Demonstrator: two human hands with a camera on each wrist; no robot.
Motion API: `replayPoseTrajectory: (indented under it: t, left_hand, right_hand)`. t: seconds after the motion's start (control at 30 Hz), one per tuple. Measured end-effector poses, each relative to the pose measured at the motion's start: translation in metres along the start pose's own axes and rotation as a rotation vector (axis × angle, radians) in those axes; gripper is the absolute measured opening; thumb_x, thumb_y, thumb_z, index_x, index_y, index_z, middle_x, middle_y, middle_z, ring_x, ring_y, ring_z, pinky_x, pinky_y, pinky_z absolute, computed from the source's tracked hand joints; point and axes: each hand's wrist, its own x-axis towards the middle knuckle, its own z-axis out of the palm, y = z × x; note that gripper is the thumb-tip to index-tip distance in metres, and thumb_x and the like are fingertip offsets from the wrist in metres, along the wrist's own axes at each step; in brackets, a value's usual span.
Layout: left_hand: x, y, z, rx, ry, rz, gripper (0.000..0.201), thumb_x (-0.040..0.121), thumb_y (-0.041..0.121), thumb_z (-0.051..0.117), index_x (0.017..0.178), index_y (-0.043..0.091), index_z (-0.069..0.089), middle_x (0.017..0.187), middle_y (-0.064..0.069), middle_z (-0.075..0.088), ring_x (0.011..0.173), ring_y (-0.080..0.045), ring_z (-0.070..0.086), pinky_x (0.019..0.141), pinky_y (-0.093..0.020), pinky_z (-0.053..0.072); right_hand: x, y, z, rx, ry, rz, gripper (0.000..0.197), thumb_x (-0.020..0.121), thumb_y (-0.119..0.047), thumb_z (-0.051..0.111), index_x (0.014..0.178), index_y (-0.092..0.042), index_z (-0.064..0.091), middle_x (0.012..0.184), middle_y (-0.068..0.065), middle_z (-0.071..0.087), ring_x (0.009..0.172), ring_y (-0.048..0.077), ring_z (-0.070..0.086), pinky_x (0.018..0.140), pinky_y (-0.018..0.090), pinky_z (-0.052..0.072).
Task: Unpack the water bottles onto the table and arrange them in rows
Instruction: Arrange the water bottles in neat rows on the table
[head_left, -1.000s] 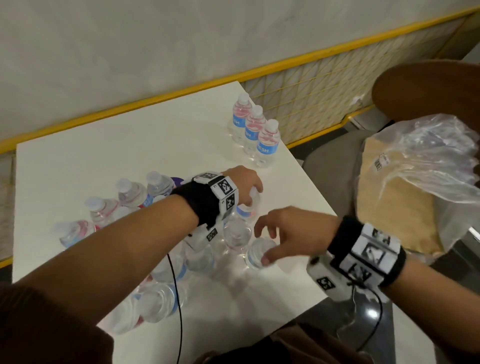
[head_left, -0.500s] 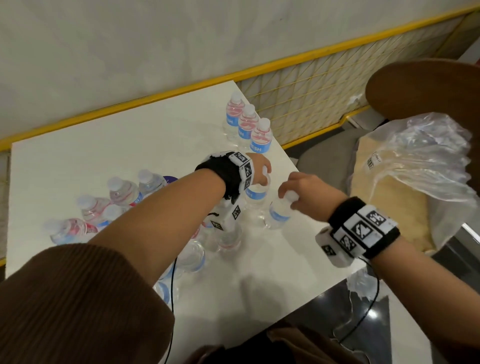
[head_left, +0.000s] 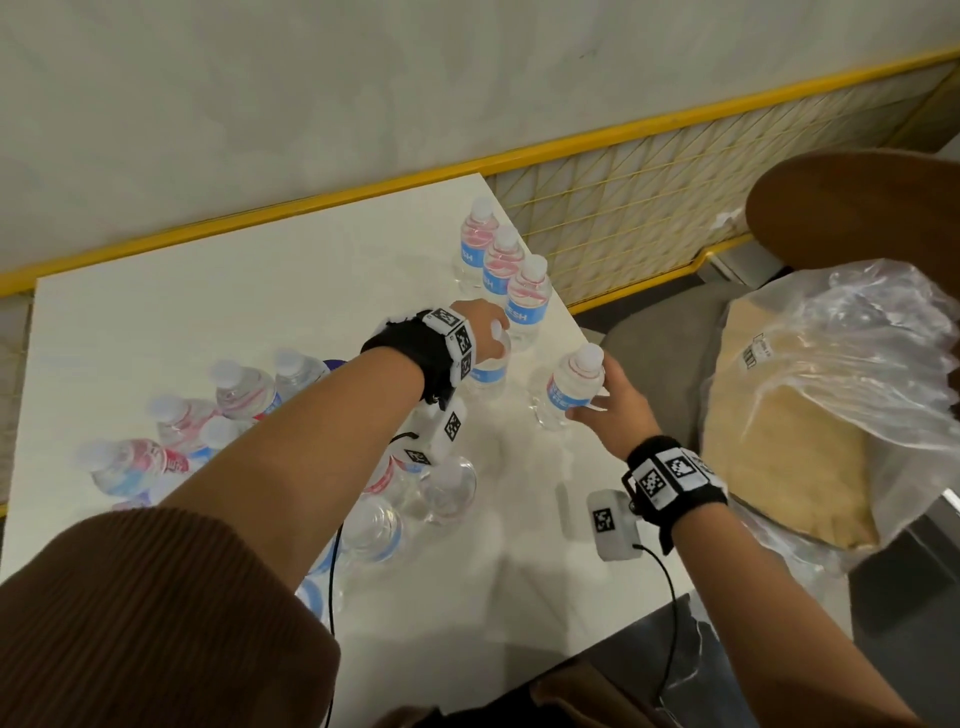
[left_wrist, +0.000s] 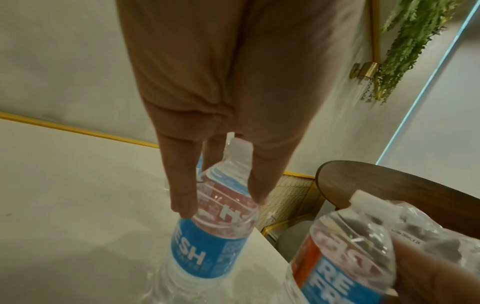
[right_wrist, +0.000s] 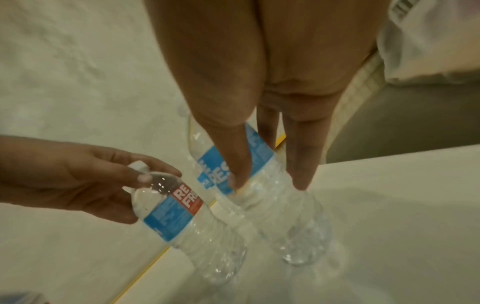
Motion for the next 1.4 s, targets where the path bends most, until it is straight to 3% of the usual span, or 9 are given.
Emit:
replayPoseTrajectory:
  t: [0.27,0.47,0.63,0.8,0.93,1.0,1.1,1.3,1.4]
  left_hand:
    - [-0.001,-0.004,0.000,-0.042,-0.012,-0.033,0.049,0.092,0.028,0.055,0.139,0.017,0.044,0.142,-0.005,0.045,0.128,-0.025,0.046,0.102,-0.029,0.037]
    - [0.001,-0.003,0.000,-0.038,-0.032,-0.036,0.050,0.093,0.029,0.055,0.140,0.017,0.042,0.145,-0.005,0.042,0.131,-0.024,0.043,0.104,-0.029,0.035]
    - [0.006,-0.002,-0.012,-0.058,-0.155,-0.057,0.054,0.092,0.028,0.059,0.141,0.017,0.041,0.142,-0.004,0.046,0.124,-0.023,0.051,0.089,-0.024,0.042]
    - [0.007,-0.008,-0.028,-0.093,-0.307,-0.089,0.055,0.089,0.030,0.061,0.141,0.025,0.041,0.136,-0.001,0.050,0.112,-0.027,0.061,0.092,-0.030,0.051]
    - [0.009,-0.011,-0.025,-0.024,-0.265,-0.053,0.050,0.088,0.019,0.064,0.135,0.019,0.050,0.132,-0.008,0.055,0.103,-0.026,0.062,0.070,-0.024,0.051]
    - [0.006,-0.010,-0.024,-0.046,-0.258,-0.043,0.048,0.086,0.016,0.066,0.132,0.018,0.053,0.128,-0.012,0.059,0.095,-0.024,0.061,0.073,-0.028,0.053]
    - [0.005,-0.010,-0.026,0.017,-0.275,-0.025,0.055,0.084,0.018,0.064,0.137,0.021,0.047,0.136,-0.006,0.051,0.113,-0.027,0.058,0.090,-0.033,0.050]
    - [0.000,-0.008,-0.023,-0.058,-0.303,-0.071,0.066,0.087,0.036,0.063,0.145,0.024,0.035,0.136,-0.004,0.049,0.114,-0.029,0.060,0.095,-0.035,0.050]
    - [-0.010,-0.009,-0.026,-0.012,-0.223,-0.030,0.070,0.088,0.036,0.062,0.146,0.012,0.029,0.142,-0.005,0.042,0.128,-0.025,0.046,0.100,-0.029,0.038]
  right_hand:
    - [0.036,-0.011,0.029,0.093,0.065,0.044,0.079,0.076,-0.012,0.076,0.141,-0.020,0.032,0.139,0.004,0.049,0.125,0.025,0.050,0.104,0.043,0.043]
    - [0.052,-0.011,0.037,0.092,0.148,0.070,0.079,0.074,-0.015,0.079,0.137,-0.017,0.033,0.135,0.008,0.052,0.118,0.027,0.056,0.097,0.038,0.045]
    - [0.063,-0.014,0.041,0.068,0.146,0.042,0.074,0.073,-0.015,0.079,0.135,-0.014,0.039,0.135,0.007,0.052,0.121,0.025,0.053,0.099,0.035,0.043]
    - [0.070,-0.012,0.040,0.038,0.142,0.053,0.073,0.073,-0.020,0.080,0.135,-0.018,0.042,0.134,0.004,0.054,0.119,0.024,0.054,0.098,0.035,0.044]
    - [0.073,-0.013,0.042,0.025,0.161,0.045,0.073,0.073,-0.024,0.079,0.135,-0.018,0.041,0.132,0.005,0.054,0.118,0.025,0.055,0.096,0.035,0.044]
    - [0.075,-0.011,0.043,0.030,0.156,0.052,0.073,0.074,-0.024,0.079,0.136,-0.019,0.041,0.133,0.004,0.054,0.118,0.025,0.054,0.097,0.035,0.044]
    - [0.079,-0.010,0.044,0.031,0.150,0.049,0.074,0.074,-0.024,0.079,0.137,-0.021,0.040,0.135,0.003,0.053,0.119,0.024,0.054,0.099,0.037,0.045]
    - [0.071,-0.009,0.040,-0.061,0.062,0.116,0.084,0.071,-0.024,0.082,0.139,-0.013,0.034,0.138,0.009,0.047,0.124,0.026,0.048,0.101,0.036,0.042]
    - [0.041,-0.012,0.036,-0.312,-0.093,0.071,0.048,0.079,-0.017,0.071,0.122,-0.014,0.051,0.121,0.010,0.055,0.100,0.021,0.055,0.084,0.028,0.044]
